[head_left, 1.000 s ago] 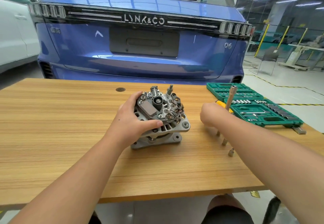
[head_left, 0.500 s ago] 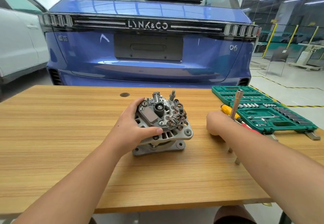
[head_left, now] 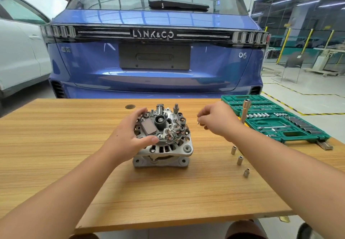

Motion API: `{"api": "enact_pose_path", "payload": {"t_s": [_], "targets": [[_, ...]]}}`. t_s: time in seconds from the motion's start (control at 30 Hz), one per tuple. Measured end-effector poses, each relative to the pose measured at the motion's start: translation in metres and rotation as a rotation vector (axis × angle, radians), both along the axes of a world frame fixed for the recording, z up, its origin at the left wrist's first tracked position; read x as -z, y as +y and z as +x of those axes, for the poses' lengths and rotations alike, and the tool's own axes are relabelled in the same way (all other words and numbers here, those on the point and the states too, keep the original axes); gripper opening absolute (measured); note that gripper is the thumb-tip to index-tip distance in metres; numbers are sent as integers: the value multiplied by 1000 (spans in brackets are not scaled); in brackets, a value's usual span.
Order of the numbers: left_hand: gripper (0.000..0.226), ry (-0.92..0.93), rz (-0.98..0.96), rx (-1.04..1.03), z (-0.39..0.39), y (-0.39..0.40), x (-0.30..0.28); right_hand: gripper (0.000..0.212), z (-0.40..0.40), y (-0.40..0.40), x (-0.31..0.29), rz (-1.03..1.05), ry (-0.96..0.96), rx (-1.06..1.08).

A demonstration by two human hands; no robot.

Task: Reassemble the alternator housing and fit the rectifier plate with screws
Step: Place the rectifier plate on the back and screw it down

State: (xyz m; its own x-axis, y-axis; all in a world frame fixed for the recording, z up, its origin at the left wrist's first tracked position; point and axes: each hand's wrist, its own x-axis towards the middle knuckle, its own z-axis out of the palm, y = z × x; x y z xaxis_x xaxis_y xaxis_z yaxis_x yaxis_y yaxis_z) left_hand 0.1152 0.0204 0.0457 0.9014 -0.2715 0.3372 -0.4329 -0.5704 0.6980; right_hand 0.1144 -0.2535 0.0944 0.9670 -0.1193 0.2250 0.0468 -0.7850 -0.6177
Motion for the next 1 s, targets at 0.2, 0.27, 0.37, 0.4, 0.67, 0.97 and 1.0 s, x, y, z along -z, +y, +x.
{"api": "enact_pose_path", "payload": {"t_s": [0.2, 0.27, 0.37, 0.4, 0.67, 0.97, 1.0], "targets": [[94, -207, -34, -105, -5, -20, -25, 19, -13, 11, -23, 351, -87, -68], [97, -212, -7, -82, -2, -33, -35, 16, -15, 16, -27, 516, -50, -108], [99, -193, 97, -11, 3, -45, -38, 11, -16, 20, -34, 739, 9, -188], [98, -192, 123, -3, 3, -47, -35, 11, -17, 20, -36, 778, 31, -213], [67, -240, 70, -108, 4, -48, -27, 13, -8, 24, -38, 721, 99, -218], [55, -238, 65, -164, 7, -47, -24, 11, -4, 19, -47, 670, 122, -285], [56, -234, 70, -167, 7, -47, -23, 12, -3, 19, -46, 687, 134, -280]]}}
